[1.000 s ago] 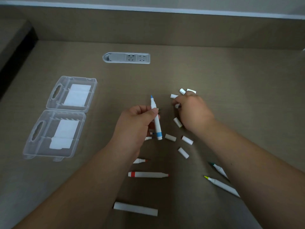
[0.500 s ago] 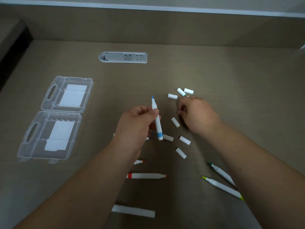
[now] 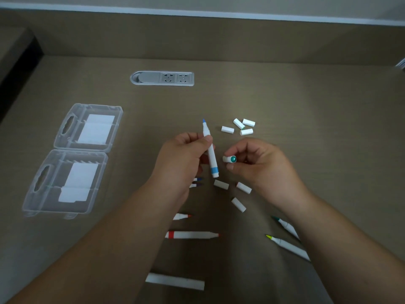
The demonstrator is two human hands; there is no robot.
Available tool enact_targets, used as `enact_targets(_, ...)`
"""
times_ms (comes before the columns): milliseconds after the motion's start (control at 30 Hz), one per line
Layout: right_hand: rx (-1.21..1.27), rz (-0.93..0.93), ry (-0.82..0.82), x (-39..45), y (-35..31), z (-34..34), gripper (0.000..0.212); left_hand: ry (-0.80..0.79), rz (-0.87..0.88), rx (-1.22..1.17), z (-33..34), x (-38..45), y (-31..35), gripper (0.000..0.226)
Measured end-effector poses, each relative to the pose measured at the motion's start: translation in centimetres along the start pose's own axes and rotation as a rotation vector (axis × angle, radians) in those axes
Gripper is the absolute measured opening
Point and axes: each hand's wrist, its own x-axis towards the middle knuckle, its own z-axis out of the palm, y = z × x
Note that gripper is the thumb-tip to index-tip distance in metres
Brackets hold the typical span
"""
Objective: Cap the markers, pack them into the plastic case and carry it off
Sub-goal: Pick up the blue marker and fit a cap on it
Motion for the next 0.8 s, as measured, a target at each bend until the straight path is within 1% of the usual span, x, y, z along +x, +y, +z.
enact_targets(100, -0.042, -0.022, 0.009, -0.2, -0.3, 0.1, 0.019, 0.004, 0.007, 0.016, 0.1, 0.1, 0.1, 0.007)
enact_targets(267, -0.211, -0.056, 0.045, 0.9, 0.2, -0.5, 0.019, -0.004, 0.009, 0.021, 0.0, 0.0, 0.1, 0.009)
enact_targets(300, -0.285, -0.076, 0.068, 1.3, 0.5, -0.8, 0.018, -0.007, 0.004, 0.017, -0.1, -0.1, 0.0, 0.009)
enact_targets(400, -0.624, -0.139, 0.115, 2.9, 2.0, -1.9, 0.014, -0.023, -0.009, -0.003, -0.3, -0.3, 0.0, 0.015)
enact_targets(433, -0.73, -0.132, 0.109, 3.2, 2.5, -2.2, 0.013, -0.018, -0.008, -0.004, -0.3, -0.4, 0.0, 0.016)
enact_targets(500, -0.872, -0.109, 0.069, 3.6, 3.5, -2.3, 0.019, -0.003, -0.003, -0.007, -0.3, -0.3, 0.0, 0.013)
enact_targets(567, -0.891, -0.104, 0.045, 3.5, 3.8, -2.2, 0.024, 0.0, -0.005, -0.012, -0.4, -0.3, -0.1, 0.012)
enact_targets(600, -0.861, -0.103, 0.056, 3.5, 3.7, -2.2, 0.025, 0.001, -0.008, -0.014, -0.4, -0.3, -0.1, 0.013)
enact_targets(633, -0.812, -0.095, 0.096, 3.5, 3.4, -2.4, 0.026, -0.001, -0.015, -0.013, -0.5, -0.3, 0.0, 0.015)
enact_targets(700, -0.715, -0.079, 0.227, 4.3, 3.1, -2.9, 0.027, -0.013, -0.03, -0.01, -0.7, -0.3, 0.0, 0.013)
enact_targets(733, -0.706, -0.085, 0.286, 4.9, 3.0, -3.2, 0.028, -0.017, -0.034, -0.01, -0.8, -0.3, 0.0, 0.012)
enact_targets(800, -0.768, -0.099, 0.325, 6.1, 3.1, -3.2, 0.03, -0.018, -0.046, -0.012, -0.8, -0.2, -0.1, 0.012)
